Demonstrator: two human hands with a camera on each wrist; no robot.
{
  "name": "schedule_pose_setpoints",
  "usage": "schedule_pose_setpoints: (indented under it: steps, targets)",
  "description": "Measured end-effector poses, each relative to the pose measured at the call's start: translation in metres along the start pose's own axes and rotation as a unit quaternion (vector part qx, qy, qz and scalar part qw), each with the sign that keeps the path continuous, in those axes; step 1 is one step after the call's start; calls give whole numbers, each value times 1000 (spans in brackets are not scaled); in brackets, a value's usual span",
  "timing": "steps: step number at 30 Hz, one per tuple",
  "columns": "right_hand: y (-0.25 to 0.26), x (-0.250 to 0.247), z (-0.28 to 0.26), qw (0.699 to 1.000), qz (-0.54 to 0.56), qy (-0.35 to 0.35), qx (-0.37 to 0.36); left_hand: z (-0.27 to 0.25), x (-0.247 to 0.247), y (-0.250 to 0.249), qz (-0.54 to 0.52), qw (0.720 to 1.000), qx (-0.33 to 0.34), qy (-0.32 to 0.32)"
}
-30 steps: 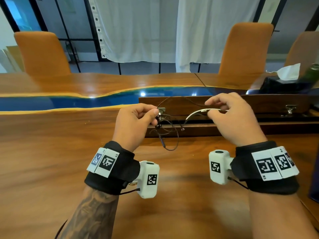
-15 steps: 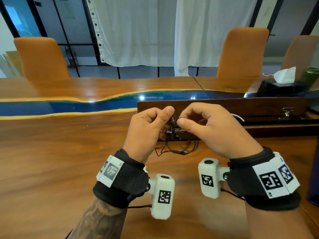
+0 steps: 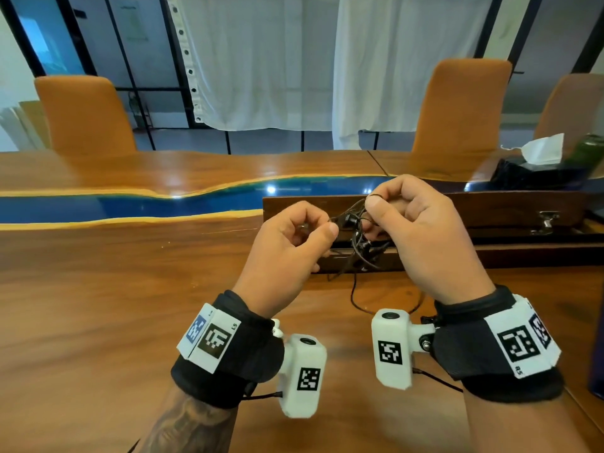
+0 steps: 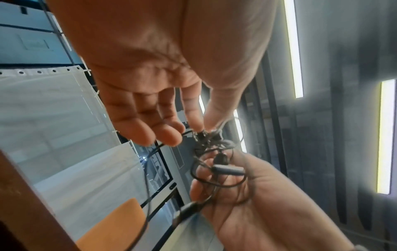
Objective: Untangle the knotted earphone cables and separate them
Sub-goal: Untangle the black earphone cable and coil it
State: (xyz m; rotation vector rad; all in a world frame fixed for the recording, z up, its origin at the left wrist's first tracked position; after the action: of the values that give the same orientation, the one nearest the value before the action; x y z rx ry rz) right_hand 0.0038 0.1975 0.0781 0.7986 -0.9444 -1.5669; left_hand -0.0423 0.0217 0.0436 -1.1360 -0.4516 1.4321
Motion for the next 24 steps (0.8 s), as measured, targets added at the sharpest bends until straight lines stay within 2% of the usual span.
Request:
schedule_pose_setpoints:
  steps: [4, 10, 13, 18, 21, 24]
  targets:
    - [2, -2, 0, 999, 28, 33, 8, -1, -3, -5, -44, 999, 24, 17]
    - [5, -2, -3, 998, -12, 58, -19, -2, -6, -7, 14, 998, 48, 23]
    - [6, -1, -4, 998, -14, 58, -23, -3, -4, -10, 11, 998, 55, -5]
    - [7, 0, -5, 995, -45, 81, -33, -2, -2, -9, -3, 994, 68, -86]
    - [7, 3, -7, 993, -50, 99, -29, -1, 0, -7, -4, 991, 76, -106]
    - [4, 4, -6, 993, -50, 103, -16, -1, 1, -7, -49, 992, 67, -93]
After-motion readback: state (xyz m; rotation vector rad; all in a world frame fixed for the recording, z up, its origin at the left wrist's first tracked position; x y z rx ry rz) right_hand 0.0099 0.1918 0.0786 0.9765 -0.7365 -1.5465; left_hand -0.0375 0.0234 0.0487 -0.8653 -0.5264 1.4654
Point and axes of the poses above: each hand's wrist, its own z-axis towards the middle knuckle, its own x-axis out of the palm, y = z × x, the point moved 1 cm from there along z, towards the middle knuckle, and after that the axes turned 13 degrees about z, right-handed, at the moved point
